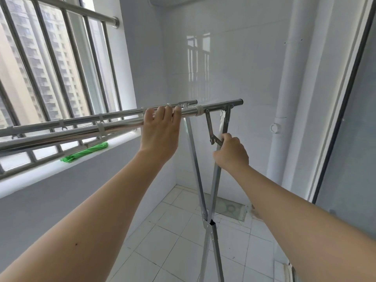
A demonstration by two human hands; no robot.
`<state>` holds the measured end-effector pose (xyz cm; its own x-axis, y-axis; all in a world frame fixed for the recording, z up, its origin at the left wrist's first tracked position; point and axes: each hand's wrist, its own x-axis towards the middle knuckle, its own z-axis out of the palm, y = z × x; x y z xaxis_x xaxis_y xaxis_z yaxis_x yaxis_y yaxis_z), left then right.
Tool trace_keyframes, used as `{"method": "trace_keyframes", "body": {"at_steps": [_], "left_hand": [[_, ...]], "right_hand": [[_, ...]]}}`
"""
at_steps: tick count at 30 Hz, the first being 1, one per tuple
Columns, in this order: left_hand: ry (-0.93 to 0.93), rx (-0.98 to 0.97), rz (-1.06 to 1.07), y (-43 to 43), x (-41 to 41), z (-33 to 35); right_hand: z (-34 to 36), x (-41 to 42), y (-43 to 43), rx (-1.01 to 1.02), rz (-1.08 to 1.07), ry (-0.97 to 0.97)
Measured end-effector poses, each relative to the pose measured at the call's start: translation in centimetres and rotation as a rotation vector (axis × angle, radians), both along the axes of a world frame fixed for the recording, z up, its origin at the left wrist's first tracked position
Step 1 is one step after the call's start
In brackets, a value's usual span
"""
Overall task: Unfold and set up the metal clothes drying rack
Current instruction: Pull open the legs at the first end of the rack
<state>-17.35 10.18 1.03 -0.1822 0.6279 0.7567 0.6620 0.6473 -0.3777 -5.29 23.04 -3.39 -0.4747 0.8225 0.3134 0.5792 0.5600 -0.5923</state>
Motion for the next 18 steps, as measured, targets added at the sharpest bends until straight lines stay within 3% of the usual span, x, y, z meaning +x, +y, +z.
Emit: {"method": "trace_keyframes", "body": {"at_steps": [6, 10, 18], "left_hand": [[0.004, -0.035, -0.03, 4.2, 0.2, 0.2], [0.001, -0.029, -0.04, 7.4, 0.1, 1.1], [0.093, 0.045, -0.042, 9.5, -3.7, 2.0]], "right_hand": [[-0.3, -2.7, 4.3, -0.276, -0.013, 0.101], [-0.7, -4.4, 7.3, -0.339, 0.02, 0.118], [-3.1, -8.2, 11.4, -0.731, 0.165, -0.155]]}}
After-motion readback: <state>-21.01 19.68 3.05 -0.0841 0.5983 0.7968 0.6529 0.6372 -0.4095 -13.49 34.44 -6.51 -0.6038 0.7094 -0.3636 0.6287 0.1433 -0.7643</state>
